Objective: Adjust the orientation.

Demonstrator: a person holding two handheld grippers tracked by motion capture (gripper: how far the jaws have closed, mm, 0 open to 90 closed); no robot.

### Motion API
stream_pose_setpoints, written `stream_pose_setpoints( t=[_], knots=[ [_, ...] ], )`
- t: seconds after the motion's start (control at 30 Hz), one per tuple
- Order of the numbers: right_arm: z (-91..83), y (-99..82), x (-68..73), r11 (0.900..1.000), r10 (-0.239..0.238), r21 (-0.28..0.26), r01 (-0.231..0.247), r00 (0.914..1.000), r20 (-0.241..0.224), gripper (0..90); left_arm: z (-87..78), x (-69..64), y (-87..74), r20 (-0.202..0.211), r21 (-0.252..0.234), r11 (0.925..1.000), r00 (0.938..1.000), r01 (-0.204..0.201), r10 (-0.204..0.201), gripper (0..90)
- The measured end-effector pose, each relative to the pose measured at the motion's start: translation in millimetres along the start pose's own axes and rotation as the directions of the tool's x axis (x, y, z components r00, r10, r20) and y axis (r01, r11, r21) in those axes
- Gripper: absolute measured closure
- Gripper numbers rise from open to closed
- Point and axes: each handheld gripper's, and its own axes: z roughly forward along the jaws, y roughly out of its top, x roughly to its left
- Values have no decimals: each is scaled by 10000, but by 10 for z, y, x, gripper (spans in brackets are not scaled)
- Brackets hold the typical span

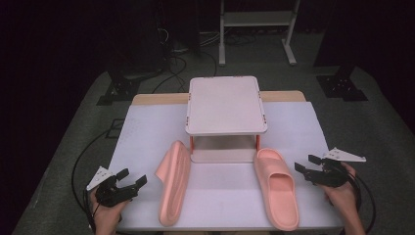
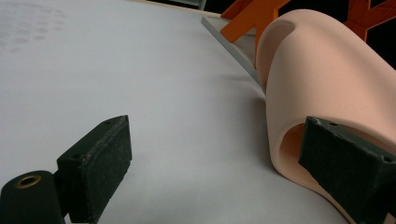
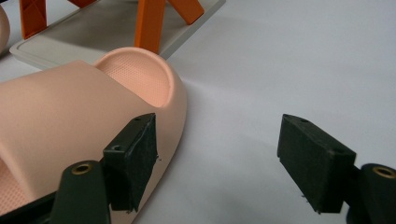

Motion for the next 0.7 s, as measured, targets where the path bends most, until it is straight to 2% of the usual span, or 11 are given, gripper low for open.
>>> stream_pose_setpoints(
  t=[0.3, 0.6, 0.7],
  knots=[
    [2, -8, -5, 10000, 30, -12, -30, 10000, -8, 279, 2, -12, -20, 171, 21, 10000, 9999, 13, -13, 92],
    [-10, -15, 4, 10000, 18, -64, -18, 10000, 9, 279, 33, -70, -45, 413, 196, 9997, 9991, -143, 135, 92],
    [-17, -15, 5, 9999, 15, -138, -15, 10000, -5, 279, 55, -100, -58, 449, 350, 9989, 9986, -307, 291, 92]
  ],
)
